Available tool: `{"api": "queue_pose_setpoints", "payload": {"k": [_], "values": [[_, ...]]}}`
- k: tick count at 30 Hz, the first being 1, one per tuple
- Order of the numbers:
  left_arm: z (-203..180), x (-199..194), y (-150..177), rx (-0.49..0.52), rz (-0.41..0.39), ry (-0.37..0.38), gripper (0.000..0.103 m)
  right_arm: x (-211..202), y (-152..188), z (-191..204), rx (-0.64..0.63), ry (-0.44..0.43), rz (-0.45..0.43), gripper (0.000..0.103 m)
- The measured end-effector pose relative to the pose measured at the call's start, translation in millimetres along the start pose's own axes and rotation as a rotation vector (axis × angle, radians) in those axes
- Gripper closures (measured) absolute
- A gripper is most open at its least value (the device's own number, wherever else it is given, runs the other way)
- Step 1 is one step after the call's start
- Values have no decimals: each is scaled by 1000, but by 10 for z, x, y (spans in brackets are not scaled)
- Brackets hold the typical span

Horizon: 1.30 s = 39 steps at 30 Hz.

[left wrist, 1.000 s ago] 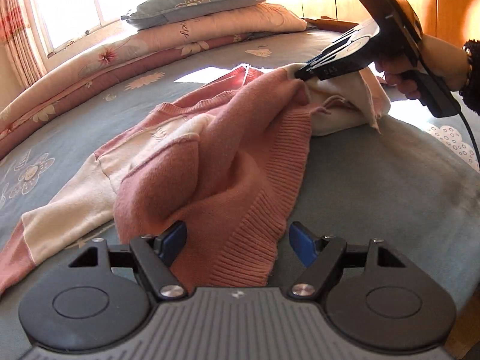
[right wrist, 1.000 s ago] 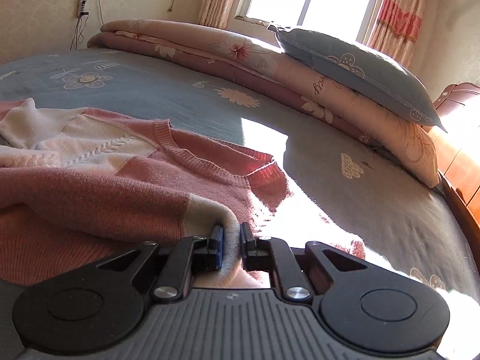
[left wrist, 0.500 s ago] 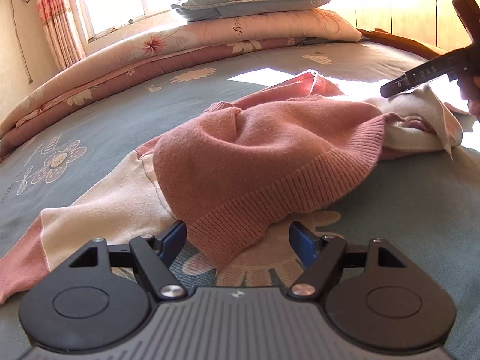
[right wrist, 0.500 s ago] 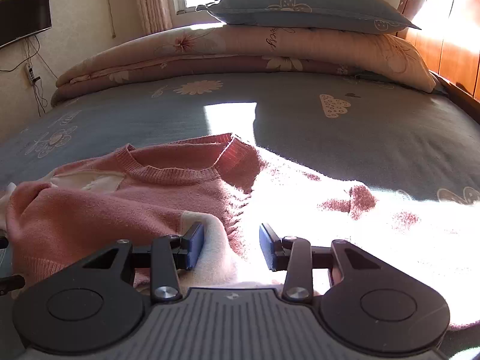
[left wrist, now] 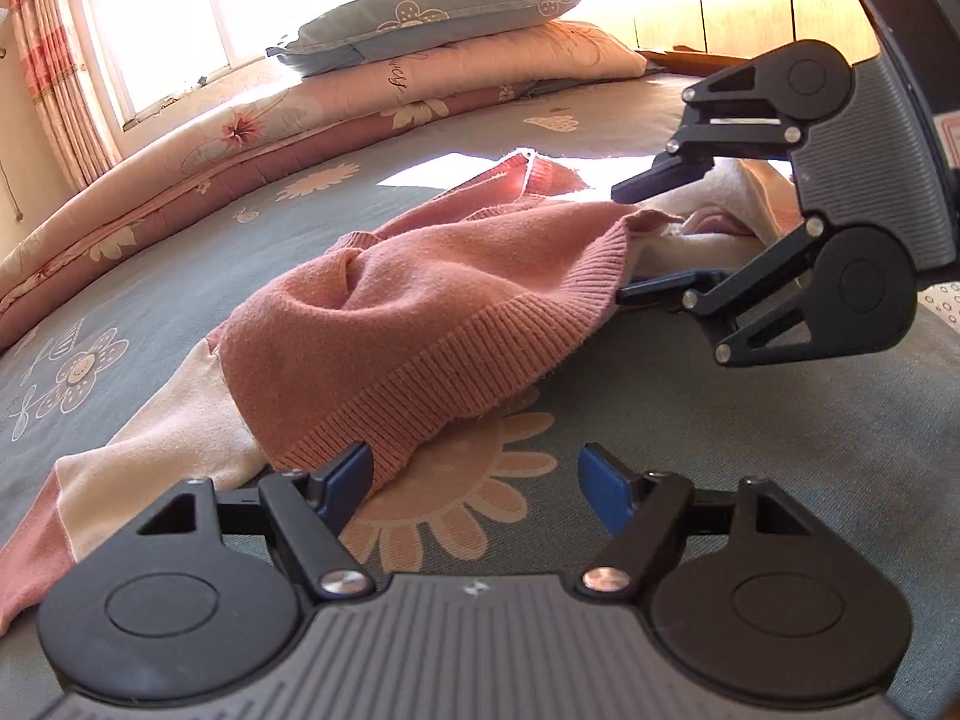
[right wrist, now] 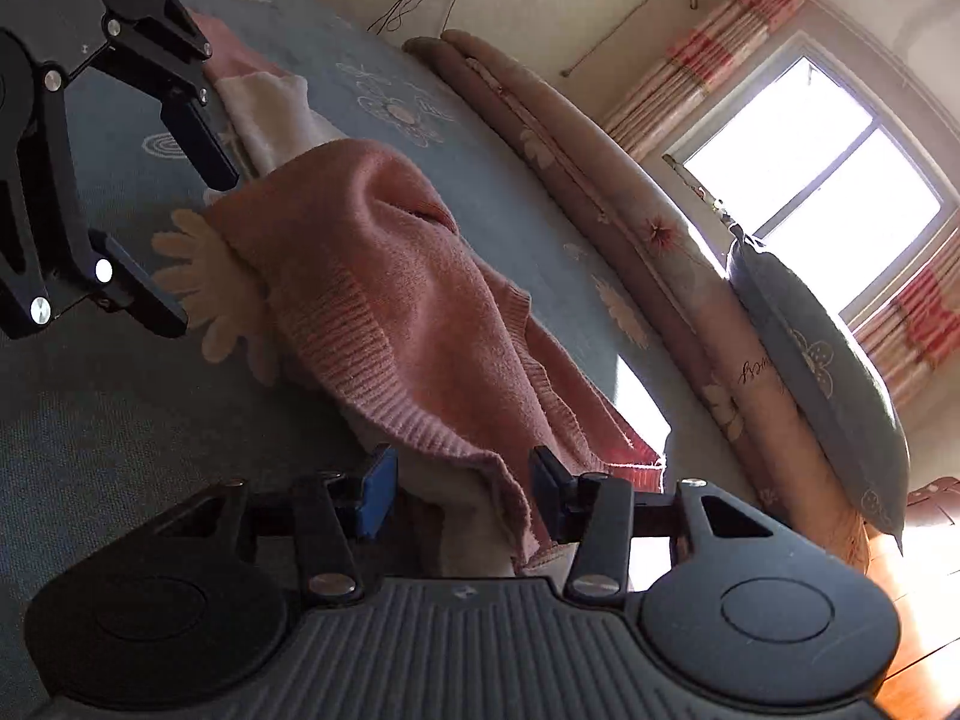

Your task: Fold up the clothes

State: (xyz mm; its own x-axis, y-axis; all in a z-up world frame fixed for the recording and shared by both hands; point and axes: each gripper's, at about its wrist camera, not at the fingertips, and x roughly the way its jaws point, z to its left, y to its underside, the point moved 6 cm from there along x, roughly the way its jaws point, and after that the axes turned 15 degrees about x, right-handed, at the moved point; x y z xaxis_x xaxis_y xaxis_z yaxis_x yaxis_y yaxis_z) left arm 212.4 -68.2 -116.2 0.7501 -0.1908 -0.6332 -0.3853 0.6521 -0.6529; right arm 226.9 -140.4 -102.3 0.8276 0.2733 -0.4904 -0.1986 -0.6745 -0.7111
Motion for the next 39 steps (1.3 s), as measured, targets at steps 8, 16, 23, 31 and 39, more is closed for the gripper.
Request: {"api": "queue_pose_setpoints", "payload": {"k": [8,16,23,31,39], "values": [[-182,229,-259,71,-109,130,27,166,-440,-490,237,-40,-23,51],[-3,415,-466,115,-148,52,27,111,-258,-804,414,-80,-9,59],[452,392,-491,-84,-162,70,27,-160,-30,-391,241,-271,40,68],[543,454,-544,-83,-160,48,27,2,-107,20,-27,-203,17,70],[519,340,-450,-36,-167,21,27,242,-109,74,-220,-119,57,101]]}}
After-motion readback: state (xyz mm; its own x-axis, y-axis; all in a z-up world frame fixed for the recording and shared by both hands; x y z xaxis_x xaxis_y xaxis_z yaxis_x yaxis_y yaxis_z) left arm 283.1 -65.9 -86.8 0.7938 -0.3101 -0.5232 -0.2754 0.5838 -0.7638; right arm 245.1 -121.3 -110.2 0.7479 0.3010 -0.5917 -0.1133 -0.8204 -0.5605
